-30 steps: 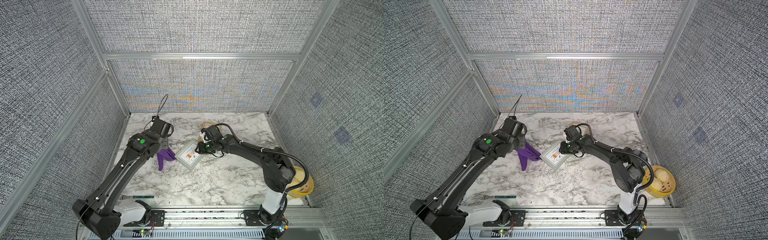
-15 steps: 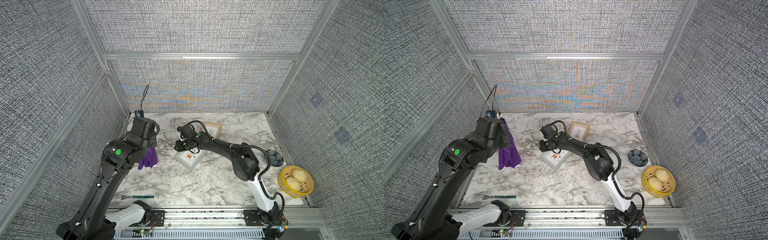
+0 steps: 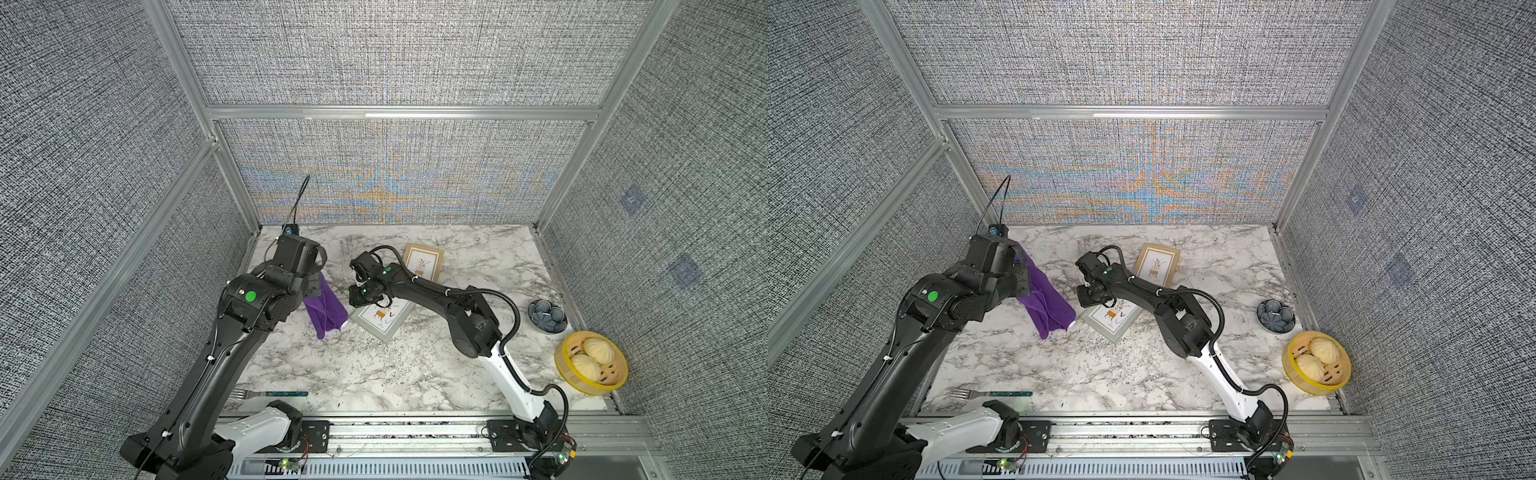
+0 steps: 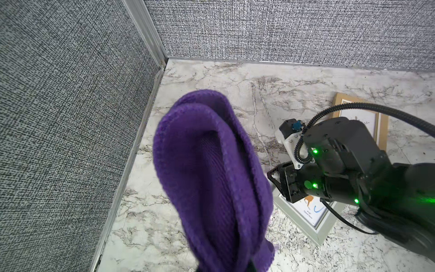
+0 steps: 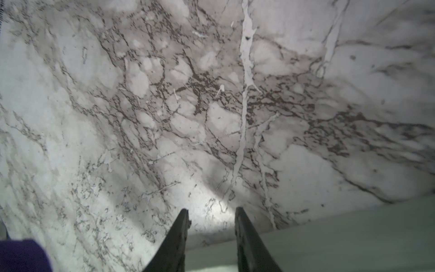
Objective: Wipe the picture frame with a cloth
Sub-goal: Adjust the picture frame at the center of the board, then place the cleaning item near the picture frame.
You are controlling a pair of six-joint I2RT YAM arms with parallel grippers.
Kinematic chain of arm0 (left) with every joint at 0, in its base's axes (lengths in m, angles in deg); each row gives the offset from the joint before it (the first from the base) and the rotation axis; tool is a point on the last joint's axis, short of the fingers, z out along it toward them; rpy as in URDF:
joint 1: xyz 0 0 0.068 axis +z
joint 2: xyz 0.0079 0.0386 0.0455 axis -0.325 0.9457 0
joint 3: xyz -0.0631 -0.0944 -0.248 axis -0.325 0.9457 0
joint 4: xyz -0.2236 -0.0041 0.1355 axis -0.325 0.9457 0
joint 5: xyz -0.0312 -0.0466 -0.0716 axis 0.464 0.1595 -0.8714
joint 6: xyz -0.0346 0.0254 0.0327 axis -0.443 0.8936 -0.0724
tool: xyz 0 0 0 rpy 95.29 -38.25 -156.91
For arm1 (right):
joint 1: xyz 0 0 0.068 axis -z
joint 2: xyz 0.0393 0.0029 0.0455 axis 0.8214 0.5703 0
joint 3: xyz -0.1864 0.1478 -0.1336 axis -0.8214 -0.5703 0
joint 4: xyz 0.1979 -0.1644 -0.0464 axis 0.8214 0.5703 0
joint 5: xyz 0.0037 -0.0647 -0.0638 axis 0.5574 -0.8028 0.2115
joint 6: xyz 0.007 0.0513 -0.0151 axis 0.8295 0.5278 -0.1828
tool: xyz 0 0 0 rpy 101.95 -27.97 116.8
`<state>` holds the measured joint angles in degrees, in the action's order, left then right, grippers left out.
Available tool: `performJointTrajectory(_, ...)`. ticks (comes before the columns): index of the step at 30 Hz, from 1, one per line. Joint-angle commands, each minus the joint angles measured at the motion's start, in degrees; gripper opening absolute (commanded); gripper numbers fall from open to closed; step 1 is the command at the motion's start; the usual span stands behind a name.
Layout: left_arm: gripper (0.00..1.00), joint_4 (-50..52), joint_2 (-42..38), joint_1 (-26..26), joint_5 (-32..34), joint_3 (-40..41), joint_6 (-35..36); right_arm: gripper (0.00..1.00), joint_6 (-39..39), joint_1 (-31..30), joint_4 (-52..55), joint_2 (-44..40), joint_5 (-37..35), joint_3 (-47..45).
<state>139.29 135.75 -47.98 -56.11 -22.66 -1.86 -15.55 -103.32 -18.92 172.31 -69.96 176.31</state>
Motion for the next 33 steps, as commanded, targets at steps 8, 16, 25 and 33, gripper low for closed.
performJointTrajectory(8, 0.0, -2.69, -0.27, 0.19, -6.2, 0.43, 1.84, 0.36, -1.24, -0.4, 11.1, -6.19, -2.23, -5.97)
performJointTrajectory(16, 0.0, -7.59, -0.98, 0.19, -20.97, 2.22, 5.48, 0.41, 0.52, -0.16, -2.09, -25.45, -0.12, -24.05)
performJointTrajectory(25, 0.0, -19.11, 0.33, -1.43, -46.88, 5.69, 3.09, 0.58, 10.61, 6.8, -10.98, -56.63, -11.4, -56.25)
performJointTrajectory(33, 0.0, -39.48, 8.88, -11.07, -55.32, 10.58, -7.54, 0.67, 9.68, 9.48, -3.1, -78.0, -23.24, -67.09)
